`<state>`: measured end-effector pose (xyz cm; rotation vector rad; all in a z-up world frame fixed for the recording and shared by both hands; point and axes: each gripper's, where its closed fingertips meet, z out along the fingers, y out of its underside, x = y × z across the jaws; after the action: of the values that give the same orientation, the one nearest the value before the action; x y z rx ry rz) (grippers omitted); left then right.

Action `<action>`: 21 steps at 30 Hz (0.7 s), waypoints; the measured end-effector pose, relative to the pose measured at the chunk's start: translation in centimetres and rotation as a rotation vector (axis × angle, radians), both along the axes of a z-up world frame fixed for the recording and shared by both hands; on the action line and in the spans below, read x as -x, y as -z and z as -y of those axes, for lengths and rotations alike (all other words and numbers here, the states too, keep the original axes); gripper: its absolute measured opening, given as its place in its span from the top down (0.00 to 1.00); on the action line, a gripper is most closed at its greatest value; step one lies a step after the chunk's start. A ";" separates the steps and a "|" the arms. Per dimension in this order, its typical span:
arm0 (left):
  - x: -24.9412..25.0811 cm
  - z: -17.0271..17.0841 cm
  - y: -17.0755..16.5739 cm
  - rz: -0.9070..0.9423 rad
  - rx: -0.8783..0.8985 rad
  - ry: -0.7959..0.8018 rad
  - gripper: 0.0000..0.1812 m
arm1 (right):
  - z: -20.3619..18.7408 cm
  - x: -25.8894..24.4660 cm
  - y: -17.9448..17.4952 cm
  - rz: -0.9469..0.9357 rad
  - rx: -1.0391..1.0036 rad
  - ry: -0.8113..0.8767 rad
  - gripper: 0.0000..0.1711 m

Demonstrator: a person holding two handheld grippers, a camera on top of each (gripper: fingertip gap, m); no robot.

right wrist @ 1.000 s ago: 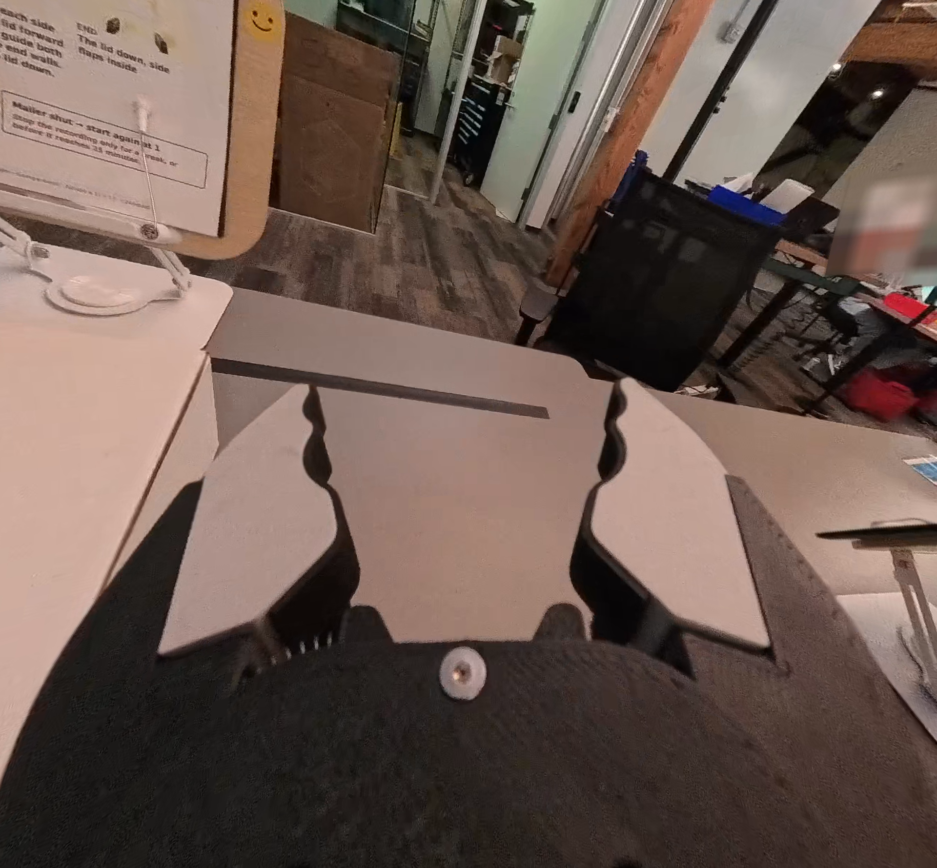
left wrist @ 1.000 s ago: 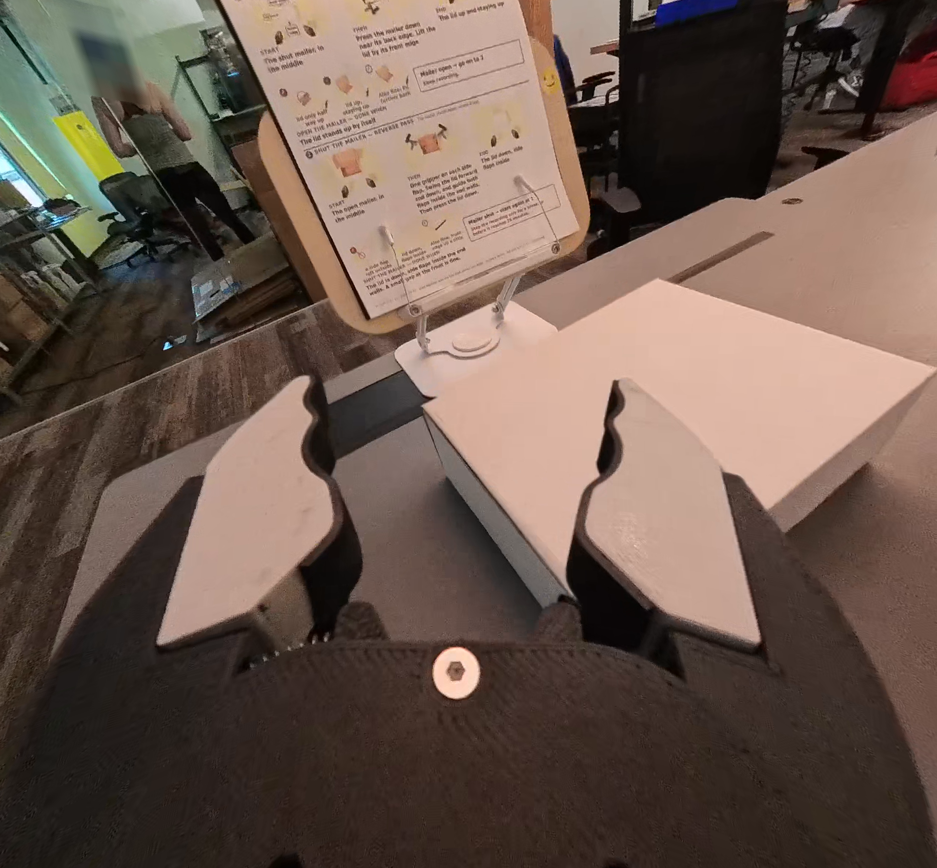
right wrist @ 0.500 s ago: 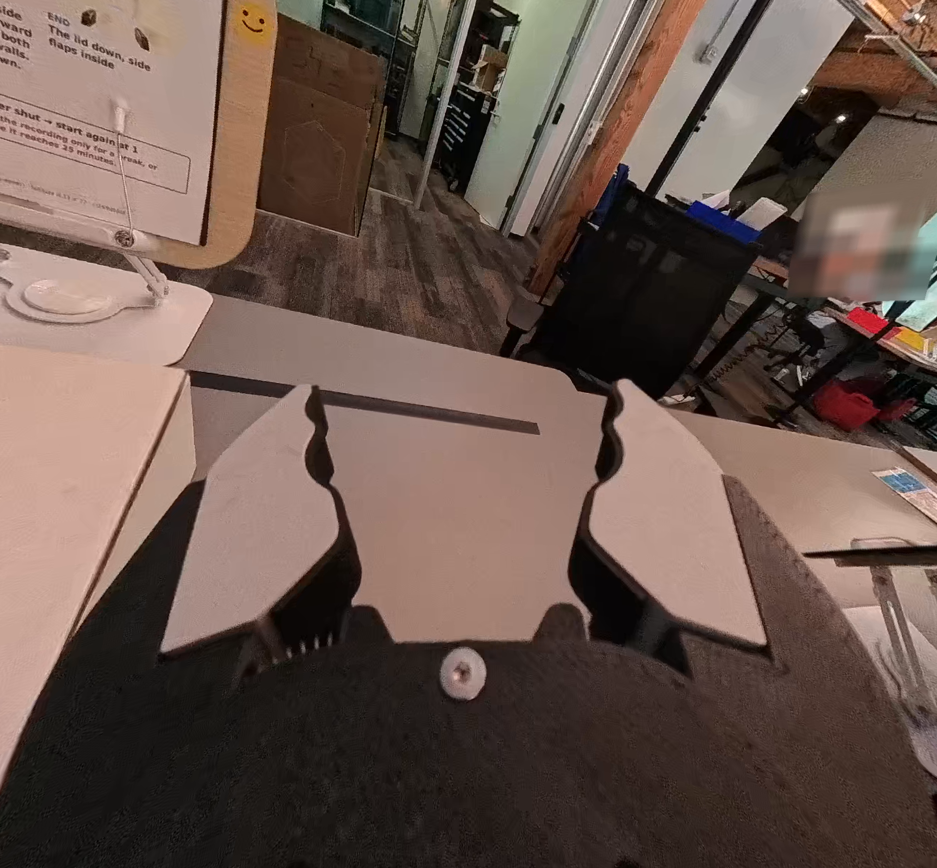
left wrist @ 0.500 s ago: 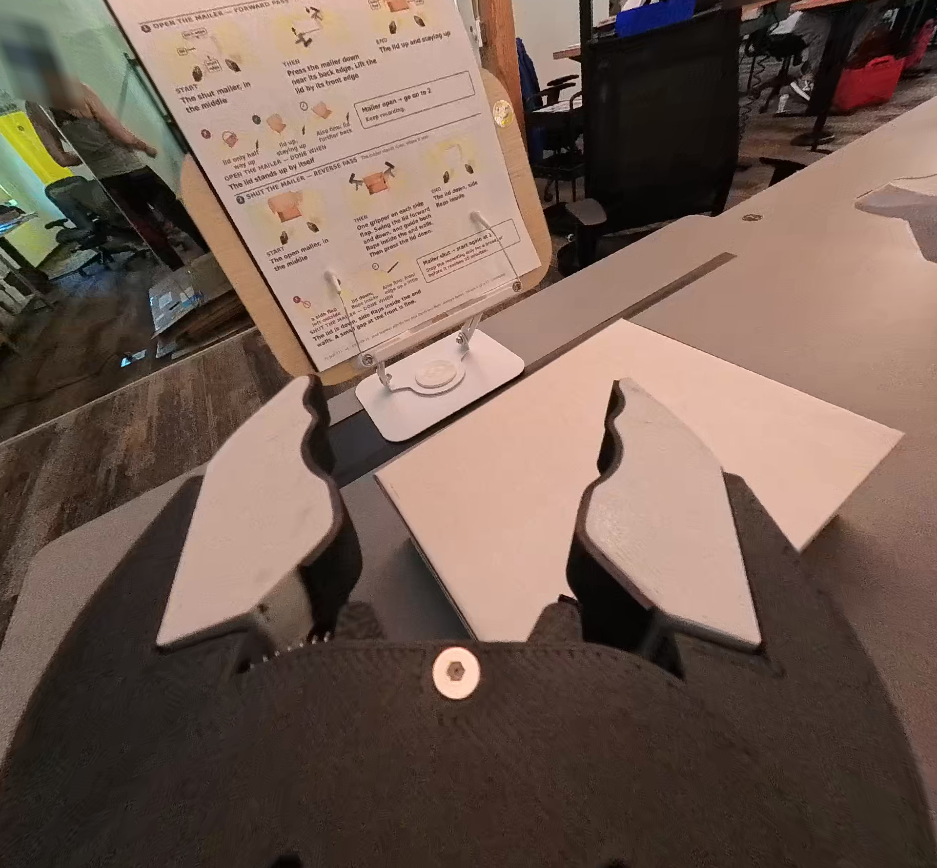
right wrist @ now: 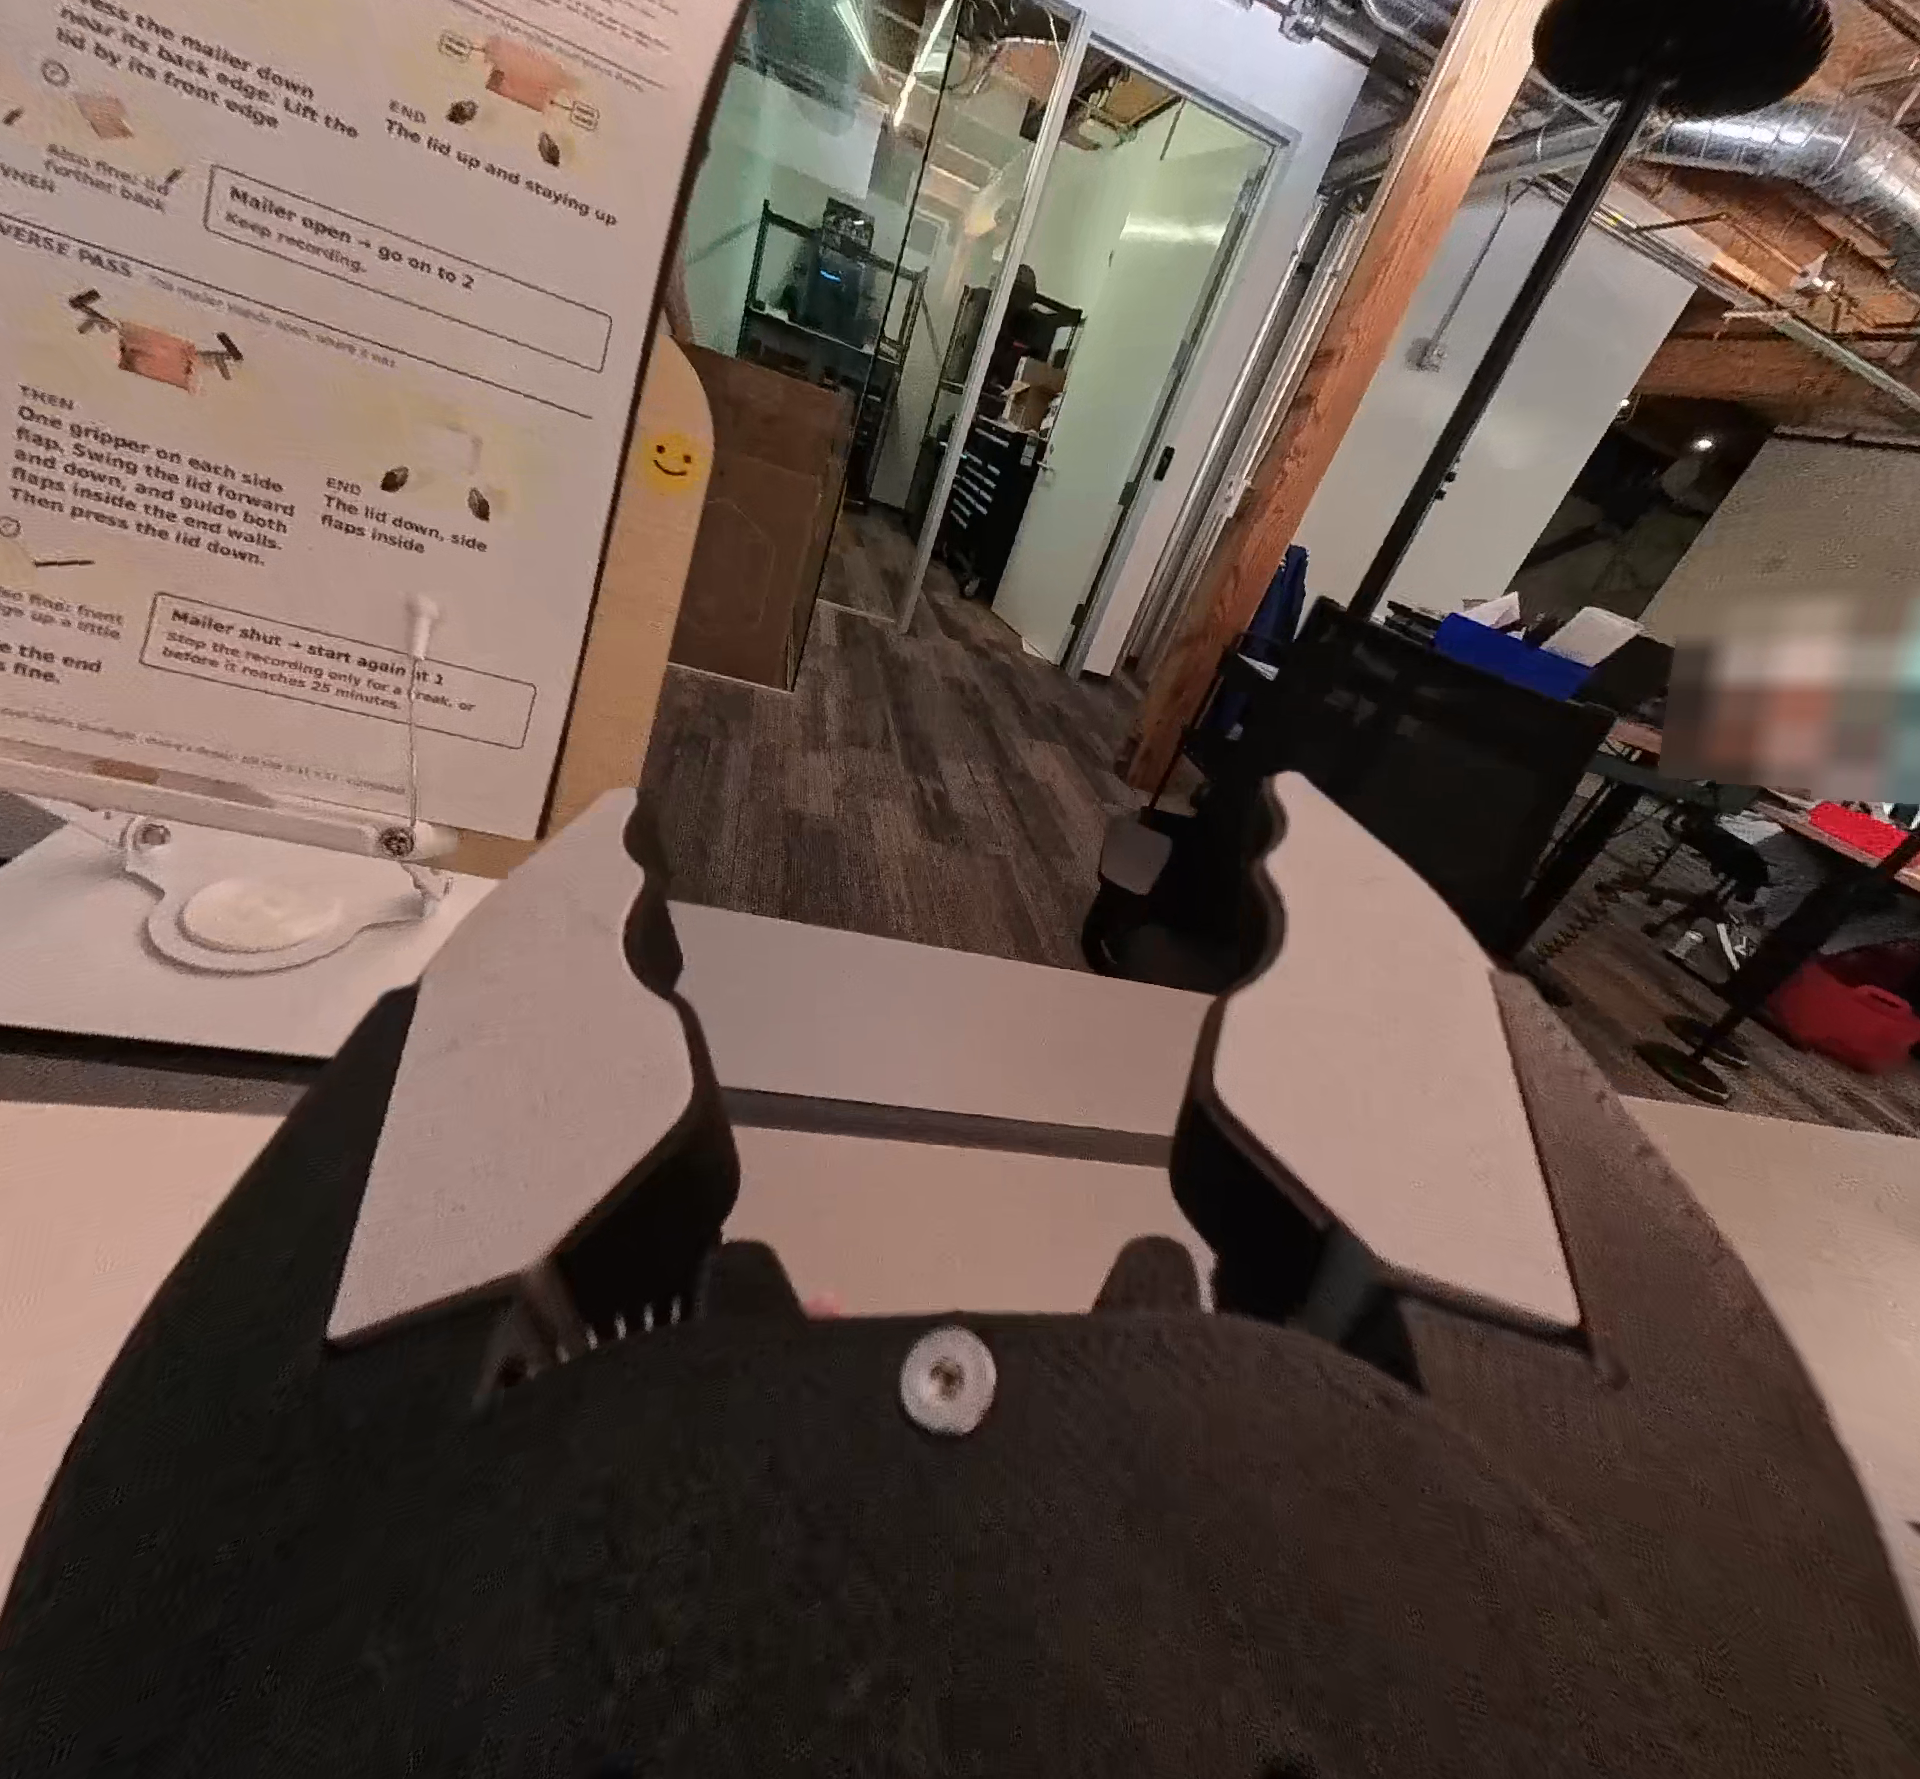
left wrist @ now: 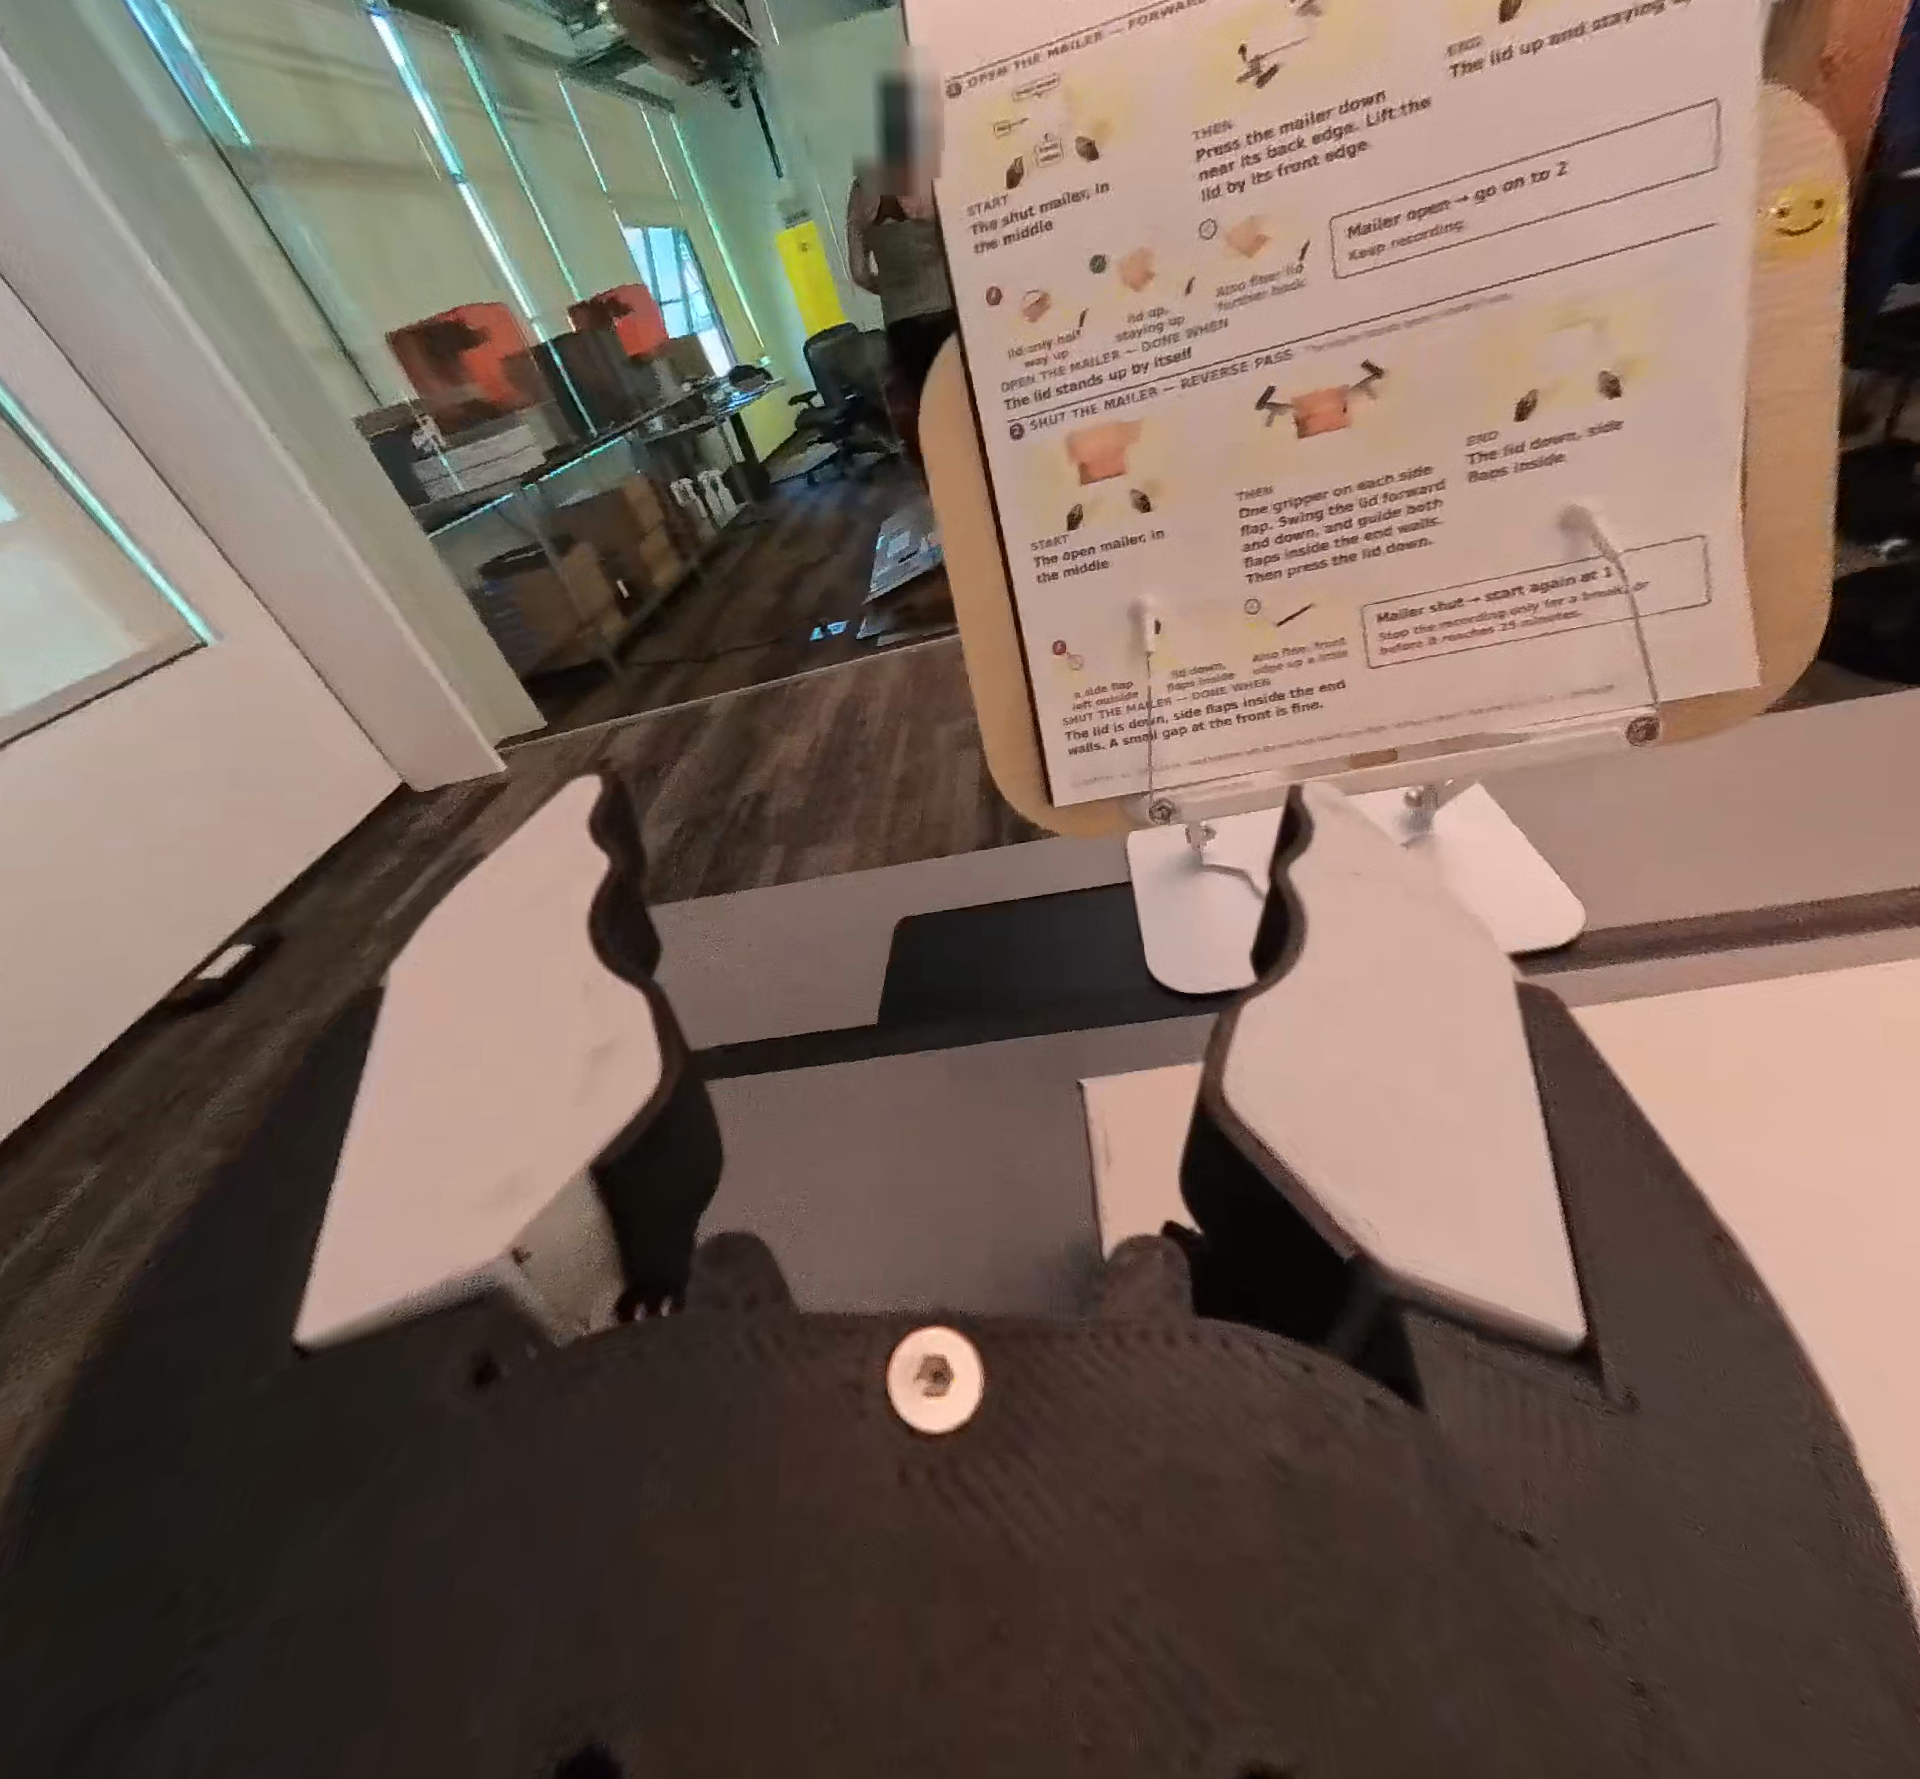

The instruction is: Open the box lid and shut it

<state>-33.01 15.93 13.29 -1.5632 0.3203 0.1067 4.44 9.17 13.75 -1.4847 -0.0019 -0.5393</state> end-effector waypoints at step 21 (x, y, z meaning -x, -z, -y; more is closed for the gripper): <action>-3.0 2.1 8.0 -0.064 0.453 0.632 0.60 | -0.8 5.3 15.8 -0.091 0.711 -0.838 0.69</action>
<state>-29.98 13.83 5.26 -1.8292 0.9214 -0.4361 -0.86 9.94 -2.07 -2.0004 -0.7788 0.2521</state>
